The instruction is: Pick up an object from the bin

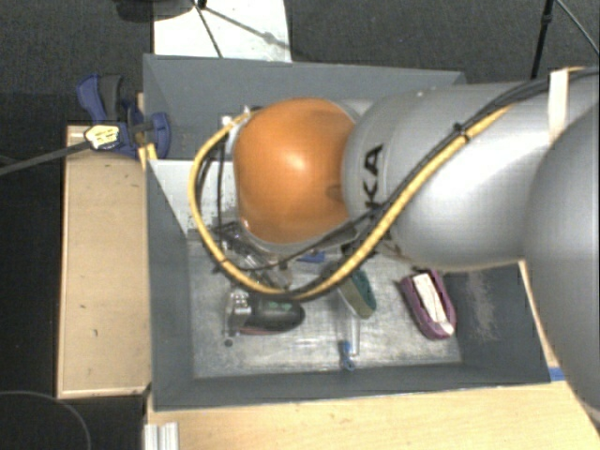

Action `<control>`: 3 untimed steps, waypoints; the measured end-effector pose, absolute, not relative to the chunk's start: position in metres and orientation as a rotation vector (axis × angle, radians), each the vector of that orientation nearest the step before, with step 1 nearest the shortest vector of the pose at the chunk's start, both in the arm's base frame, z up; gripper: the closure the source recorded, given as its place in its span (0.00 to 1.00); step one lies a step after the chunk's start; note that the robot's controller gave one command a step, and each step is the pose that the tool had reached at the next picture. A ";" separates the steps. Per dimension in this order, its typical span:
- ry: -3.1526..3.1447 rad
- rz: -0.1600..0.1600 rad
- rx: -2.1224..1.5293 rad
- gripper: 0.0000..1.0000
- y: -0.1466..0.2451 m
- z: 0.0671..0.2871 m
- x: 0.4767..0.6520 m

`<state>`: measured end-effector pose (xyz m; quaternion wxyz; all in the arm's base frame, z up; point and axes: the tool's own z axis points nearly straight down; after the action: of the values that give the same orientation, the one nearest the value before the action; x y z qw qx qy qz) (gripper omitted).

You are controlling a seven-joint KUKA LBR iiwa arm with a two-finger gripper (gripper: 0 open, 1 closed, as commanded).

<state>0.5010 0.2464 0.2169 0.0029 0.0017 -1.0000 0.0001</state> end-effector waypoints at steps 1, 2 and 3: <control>-3.145 -0.003 0.129 0.00 0.160 0.069 0.526; -3.145 -0.004 0.102 0.00 0.165 0.102 0.520; -3.143 -0.002 -0.086 0.00 0.152 0.100 0.524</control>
Offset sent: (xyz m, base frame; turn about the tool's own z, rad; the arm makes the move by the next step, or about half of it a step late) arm 0.0229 -0.0848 -0.1469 -0.0836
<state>0.5238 0.1515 0.1003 -0.0014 -0.0274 -0.9996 -0.0005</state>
